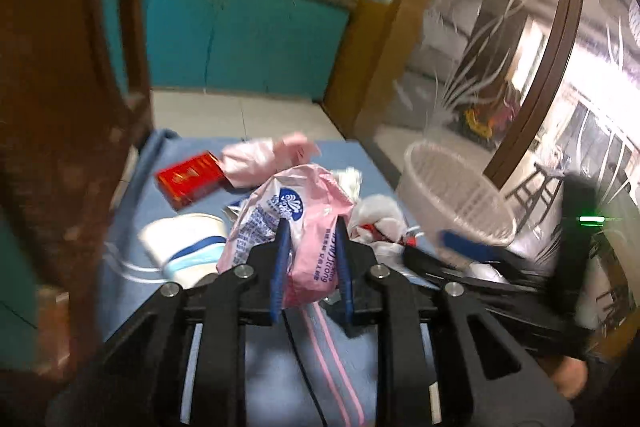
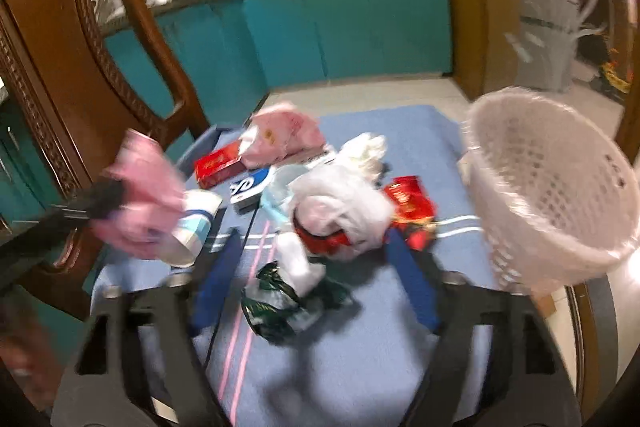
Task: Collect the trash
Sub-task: 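Grasp a small white wrapper with the right gripper while the left holds the pink bag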
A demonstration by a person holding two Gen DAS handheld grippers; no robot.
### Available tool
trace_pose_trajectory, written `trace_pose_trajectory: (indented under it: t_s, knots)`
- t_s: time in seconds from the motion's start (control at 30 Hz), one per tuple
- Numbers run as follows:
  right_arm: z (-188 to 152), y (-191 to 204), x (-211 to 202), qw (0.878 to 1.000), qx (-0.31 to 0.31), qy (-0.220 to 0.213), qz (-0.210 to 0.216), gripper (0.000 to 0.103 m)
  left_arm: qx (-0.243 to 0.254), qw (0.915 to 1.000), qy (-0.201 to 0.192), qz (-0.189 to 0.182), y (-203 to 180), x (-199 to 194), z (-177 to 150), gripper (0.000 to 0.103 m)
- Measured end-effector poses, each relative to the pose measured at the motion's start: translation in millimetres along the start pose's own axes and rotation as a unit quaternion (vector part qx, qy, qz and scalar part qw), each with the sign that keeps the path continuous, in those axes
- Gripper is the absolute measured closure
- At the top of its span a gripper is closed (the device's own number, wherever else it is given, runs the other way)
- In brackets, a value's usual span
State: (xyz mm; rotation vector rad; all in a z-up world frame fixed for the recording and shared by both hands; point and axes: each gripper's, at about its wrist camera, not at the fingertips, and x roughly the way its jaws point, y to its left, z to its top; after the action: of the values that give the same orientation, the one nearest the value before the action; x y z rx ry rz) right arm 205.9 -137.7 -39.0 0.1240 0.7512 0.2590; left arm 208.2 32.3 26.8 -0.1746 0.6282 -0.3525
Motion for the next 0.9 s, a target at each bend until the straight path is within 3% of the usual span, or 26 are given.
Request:
trace_pose_trajectory:
  t_s: [0.03,0.07,0.1,0.17,0.27,0.37,0.9]
  knots:
    - [1.0,0.6,10.1,1.000,-0.002,0.018,0.006,0.064,-0.002,1.0000,-0.008,0.003,0.3,-10.1,1.5,0.080]
    - [0.6,1.0,21.6,0.999,-0.006,0.043,0.012,0.096,-0.003,0.9999,-0.015,0.005,0.6,-17.5,1.4,0.080]
    - [-0.6,0.7,23.5,0.999,-0.006,0.048,0.012,0.099,-0.005,0.9996,-0.024,0.010,0.7,-25.8,0.3,0.080]
    - [-0.7,2.3,11.3,1.000,-0.008,0.025,0.012,0.099,-0.004,0.9995,-0.027,0.018,-0.3,-33.9,-2.8,0.080]
    - [4.5,9.0,-34.5,0.998,-0.026,-0.050,0.030,0.100,0.013,0.9995,-0.020,0.021,-5.1,-31.9,-4.8,0.080]
    - [5.2,7.8,-65.6,0.995,-0.021,-0.087,0.043,0.100,0.004,0.9998,-0.011,0.016,-3.8,-26.8,-4.4,0.080]
    - [2.6,-7.4,-74.1,0.995,-0.010,-0.084,0.042,0.100,-0.003,0.9997,0.007,0.022,-5.7,-14.6,-8.9,0.080]
